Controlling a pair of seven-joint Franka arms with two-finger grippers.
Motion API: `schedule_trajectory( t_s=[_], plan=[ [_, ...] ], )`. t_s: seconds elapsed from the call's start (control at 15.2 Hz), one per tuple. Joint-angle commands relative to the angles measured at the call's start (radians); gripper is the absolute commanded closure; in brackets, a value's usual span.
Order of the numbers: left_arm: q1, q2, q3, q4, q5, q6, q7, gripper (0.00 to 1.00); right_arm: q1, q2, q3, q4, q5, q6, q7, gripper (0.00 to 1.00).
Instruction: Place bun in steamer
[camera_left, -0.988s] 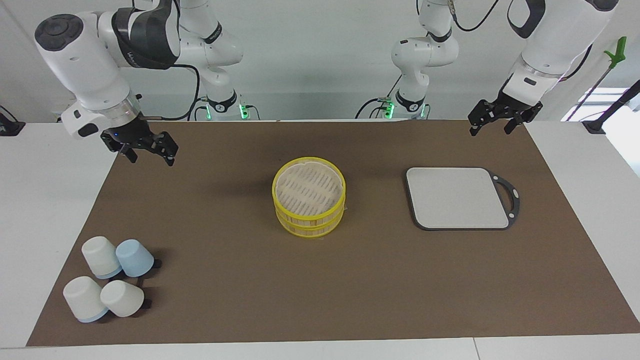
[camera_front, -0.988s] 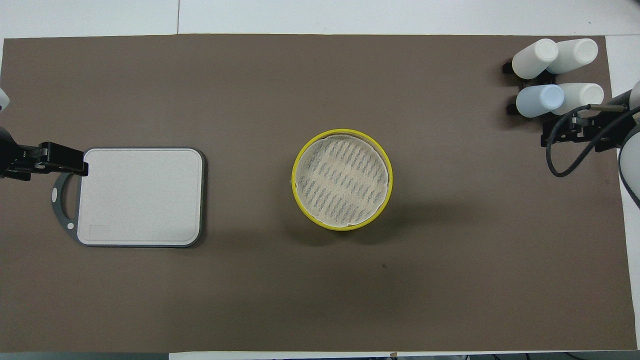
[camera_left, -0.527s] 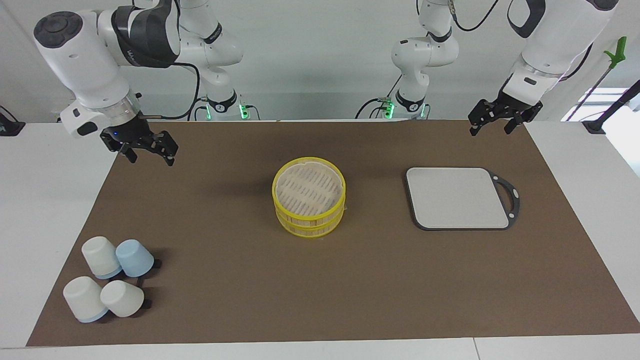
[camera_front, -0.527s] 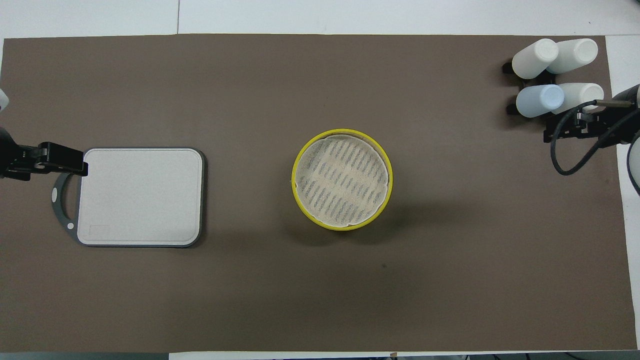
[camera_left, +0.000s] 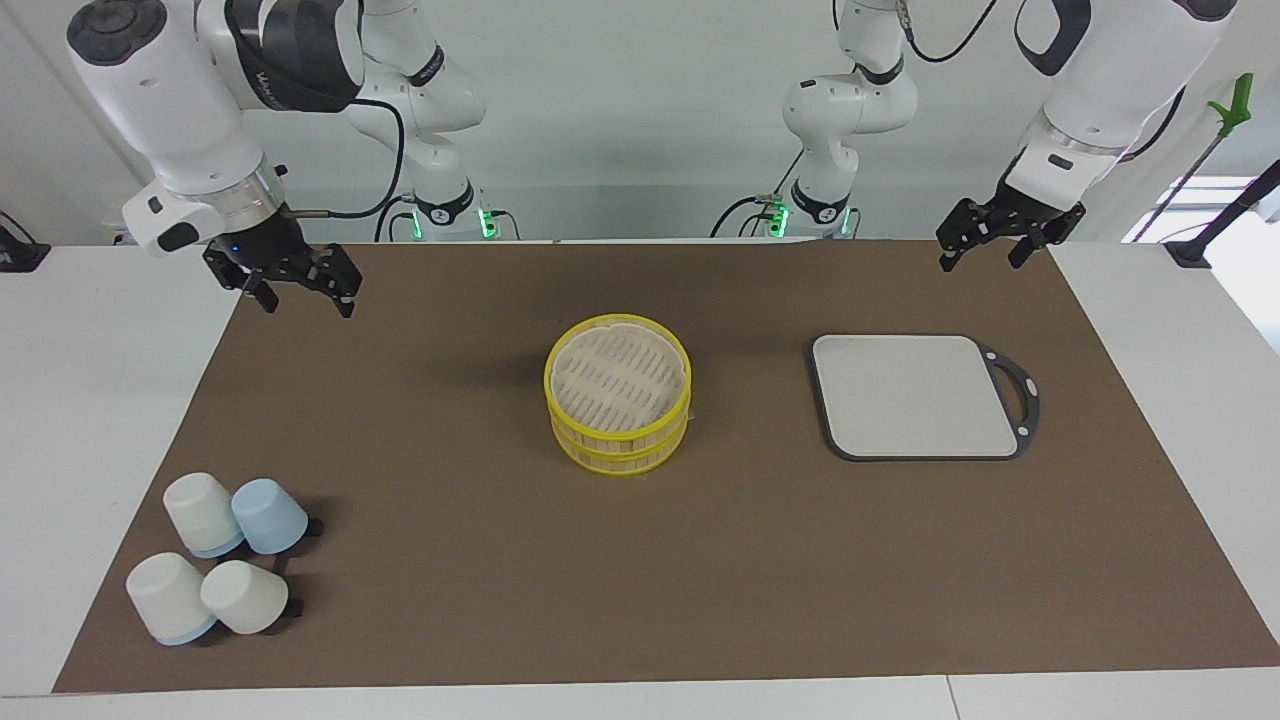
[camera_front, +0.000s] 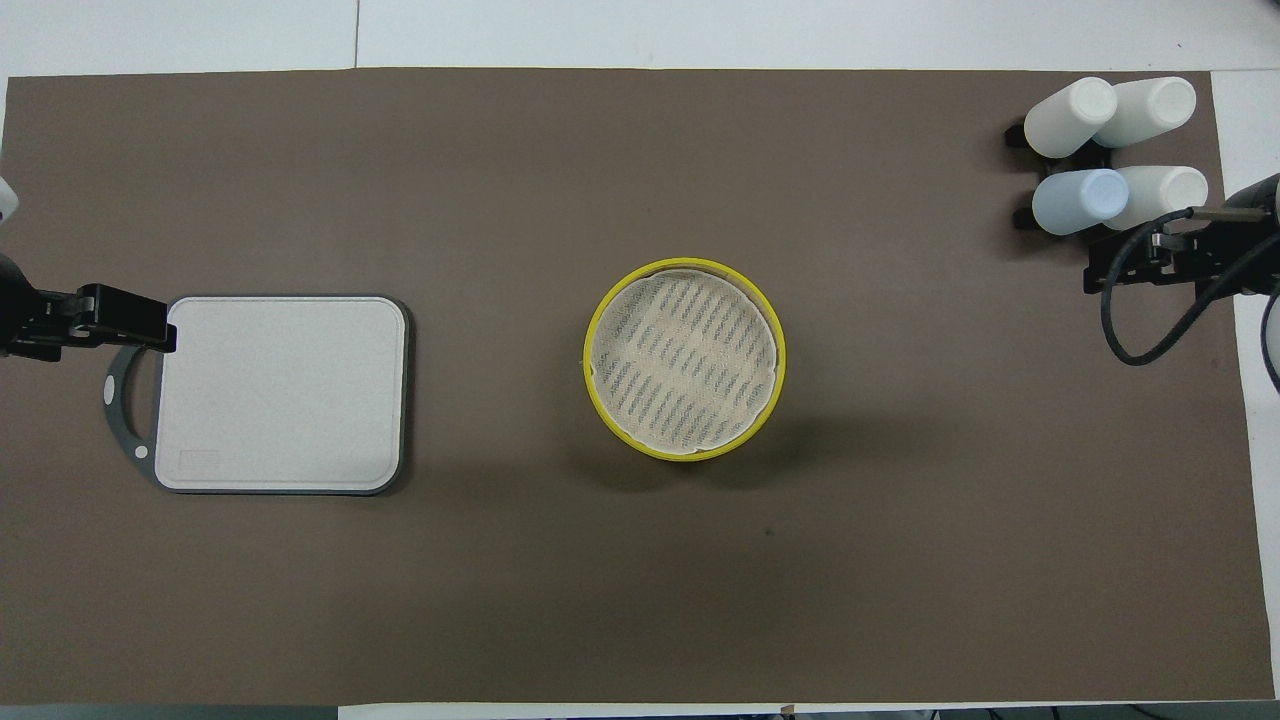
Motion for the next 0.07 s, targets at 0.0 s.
schedule_trajectory(
  t_s=[0.0],
  plan=[
    [0.005, -0.015, -0.004, -0.004, 0.004, -0.003, 0.005, 0.00, 0.000, -0.015, -0.004, -0.007, 0.011, -0.016, -0.014, 0.00]
  ],
)
